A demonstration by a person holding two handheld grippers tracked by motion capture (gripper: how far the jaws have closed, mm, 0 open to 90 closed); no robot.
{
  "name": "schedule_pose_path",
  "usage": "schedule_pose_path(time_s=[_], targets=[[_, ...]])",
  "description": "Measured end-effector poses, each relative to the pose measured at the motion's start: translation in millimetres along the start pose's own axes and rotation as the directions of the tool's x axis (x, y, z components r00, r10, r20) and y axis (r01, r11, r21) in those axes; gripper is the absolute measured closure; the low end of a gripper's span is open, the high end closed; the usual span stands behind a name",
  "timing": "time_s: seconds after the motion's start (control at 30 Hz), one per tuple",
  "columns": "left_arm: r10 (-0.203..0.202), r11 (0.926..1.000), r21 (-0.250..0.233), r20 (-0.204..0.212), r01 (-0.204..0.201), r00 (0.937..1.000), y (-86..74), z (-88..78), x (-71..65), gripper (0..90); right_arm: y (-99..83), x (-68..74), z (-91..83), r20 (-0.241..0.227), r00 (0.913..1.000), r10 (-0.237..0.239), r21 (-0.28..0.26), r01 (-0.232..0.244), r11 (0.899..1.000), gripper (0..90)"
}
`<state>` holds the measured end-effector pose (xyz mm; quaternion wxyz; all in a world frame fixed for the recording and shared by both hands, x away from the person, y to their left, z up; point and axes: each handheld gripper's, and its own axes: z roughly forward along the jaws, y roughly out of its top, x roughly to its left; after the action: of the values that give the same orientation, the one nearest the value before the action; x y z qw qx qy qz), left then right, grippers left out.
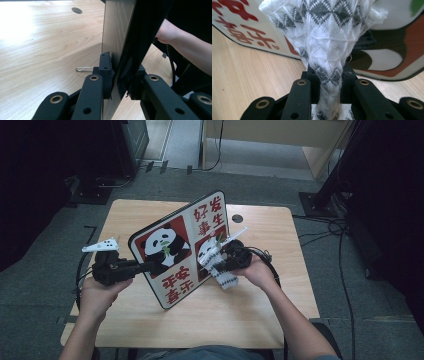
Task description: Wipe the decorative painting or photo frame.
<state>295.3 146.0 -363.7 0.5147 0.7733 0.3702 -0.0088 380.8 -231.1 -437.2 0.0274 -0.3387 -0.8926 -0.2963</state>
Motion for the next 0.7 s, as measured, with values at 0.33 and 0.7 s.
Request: schedule_pose_path(time_s=[0.33, 0.7], targets=[[-0.002, 1.0, 0.001, -0.001, 0.002, 1.0, 0.1, 0.0, -0.2, 77.7, 15.8, 9.4, -30.1, 0.002, 0.9998, -0.019, -0.064, 0.019, 0.998, 76.8], [-0.012, 0.9999, -0.004, -0.001, 0.012, 0.9999, 0.1, 0.4, 0.5, 77.7, 45.9, 24.4, -72.8, 0.016, 0.9968, -0.078, -0.15, 0.08, 0.985, 77.0]])
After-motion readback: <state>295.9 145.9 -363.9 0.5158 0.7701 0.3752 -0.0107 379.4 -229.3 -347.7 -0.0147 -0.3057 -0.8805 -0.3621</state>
